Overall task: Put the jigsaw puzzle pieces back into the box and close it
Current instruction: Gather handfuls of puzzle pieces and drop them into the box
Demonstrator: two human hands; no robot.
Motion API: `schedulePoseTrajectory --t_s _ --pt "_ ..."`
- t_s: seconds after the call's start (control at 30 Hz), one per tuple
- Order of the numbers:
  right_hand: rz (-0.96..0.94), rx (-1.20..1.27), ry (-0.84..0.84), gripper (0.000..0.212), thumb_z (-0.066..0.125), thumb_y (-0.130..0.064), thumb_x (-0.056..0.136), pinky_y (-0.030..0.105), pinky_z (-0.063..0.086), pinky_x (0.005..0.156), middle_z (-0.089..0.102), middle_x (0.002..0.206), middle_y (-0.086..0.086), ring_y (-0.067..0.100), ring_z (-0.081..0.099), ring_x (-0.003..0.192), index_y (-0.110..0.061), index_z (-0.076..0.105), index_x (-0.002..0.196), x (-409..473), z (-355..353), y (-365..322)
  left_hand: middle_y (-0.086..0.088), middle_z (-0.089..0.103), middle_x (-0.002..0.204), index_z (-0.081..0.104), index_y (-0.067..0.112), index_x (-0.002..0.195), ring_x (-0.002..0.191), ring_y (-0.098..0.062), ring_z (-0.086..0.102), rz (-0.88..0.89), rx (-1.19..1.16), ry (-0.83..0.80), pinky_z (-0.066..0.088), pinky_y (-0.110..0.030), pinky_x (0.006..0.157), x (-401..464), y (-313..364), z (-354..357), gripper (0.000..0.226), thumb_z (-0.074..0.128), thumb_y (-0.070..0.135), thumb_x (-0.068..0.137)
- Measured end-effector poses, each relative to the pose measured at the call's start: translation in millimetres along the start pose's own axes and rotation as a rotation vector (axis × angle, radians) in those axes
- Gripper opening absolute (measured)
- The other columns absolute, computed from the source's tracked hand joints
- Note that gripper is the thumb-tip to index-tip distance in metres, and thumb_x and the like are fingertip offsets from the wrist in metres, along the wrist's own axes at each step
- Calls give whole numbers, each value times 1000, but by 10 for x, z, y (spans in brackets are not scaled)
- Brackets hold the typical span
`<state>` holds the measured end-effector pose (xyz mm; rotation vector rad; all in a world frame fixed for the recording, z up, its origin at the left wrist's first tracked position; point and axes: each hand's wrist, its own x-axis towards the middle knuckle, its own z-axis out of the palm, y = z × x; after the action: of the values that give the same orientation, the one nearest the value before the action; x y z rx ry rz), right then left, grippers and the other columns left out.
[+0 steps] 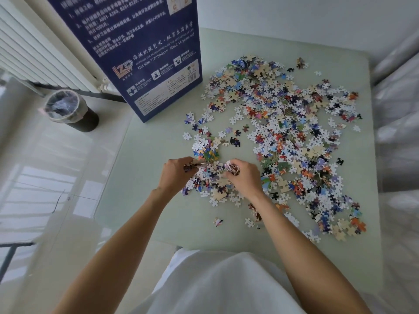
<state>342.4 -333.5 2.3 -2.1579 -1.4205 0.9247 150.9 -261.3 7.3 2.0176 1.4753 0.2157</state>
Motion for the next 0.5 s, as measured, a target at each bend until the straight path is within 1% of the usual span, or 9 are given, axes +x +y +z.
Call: schedulePoseTrajectory --t_s 0.07,0.1,0.17,0.23,0.3,0.37,0.4,0.47,0.5 --pt "-32 -23 -12 41 68 -30 83 33 54 76 64 119 3 14 60 74 -13 59 119 -83 -97 -28 -3 71 79 72 16 99 63 -20 59 2 -4 41 39 -24 56 -157 82 -120 17 70 21 83" --pt "-49 -31 -11 39 67 -29 84 33 54 76 65 118 4 14 61 73 -13 60 118 -115 -155 -47 -4 71 78 72 15 99 61 -18 55 4 -9 56 36 -23 55 -216 128 -182 18 70 21 83" --pt "-89 -57 3 36 67 -26 84 22 49 69 67 113 4 4 54 66 -12 61 116 -169 -300 -111 -4 70 75 72 17 101 58 -16 51 14 -18 81 31 -16 49 -298 219 -309 19 70 21 83" --pt "-120 -46 16 34 67 -25 84 7 36 57 68 106 5 -1 47 62 -11 62 114 -211 -475 -218 -2 70 75 72 19 104 56 -14 51 46 -20 109 27 -8 47 -335 313 -469 21 69 22 83" --pt "-132 7 39 34 68 -23 84 9 41 50 69 101 9 3 52 59 -8 62 113 -241 -685 -377 -1 72 81 71 19 106 59 -12 56 100 -30 148 31 -7 51 -304 418 -657 23 69 22 83" --pt "-142 95 74 33 69 -24 82 19 51 64 68 101 10 16 63 71 -7 63 110 -223 -880 -539 1 73 86 71 18 107 66 -13 64 184 -38 204 42 -11 59 -241 530 -892 25 70 21 82" --pt "-145 155 91 32 69 -23 81 22 51 73 66 103 6 15 65 79 -8 63 108 -203 -988 -639 1 73 88 71 18 107 70 -13 67 241 -41 241 46 -14 64 -189 582 -1037 25 71 20 82" --pt "-153 265 111 36 69 -21 80 11 43 78 55 108 -5 -2 57 84 -7 61 112 -147 -1183 -809 1 73 93 71 17 105 76 -9 67 374 -62 350 50 -13 71 -64 680 -1361 25 72 15 80" --pt "-159 316 128 37 70 -21 80 10 39 84 52 110 -8 -3 54 90 -8 60 113 -101 -1283 -911 2 72 95 71 16 105 79 -7 67 436 -80 415 50 -11 73 13 737 -1558 26 72 13 80"
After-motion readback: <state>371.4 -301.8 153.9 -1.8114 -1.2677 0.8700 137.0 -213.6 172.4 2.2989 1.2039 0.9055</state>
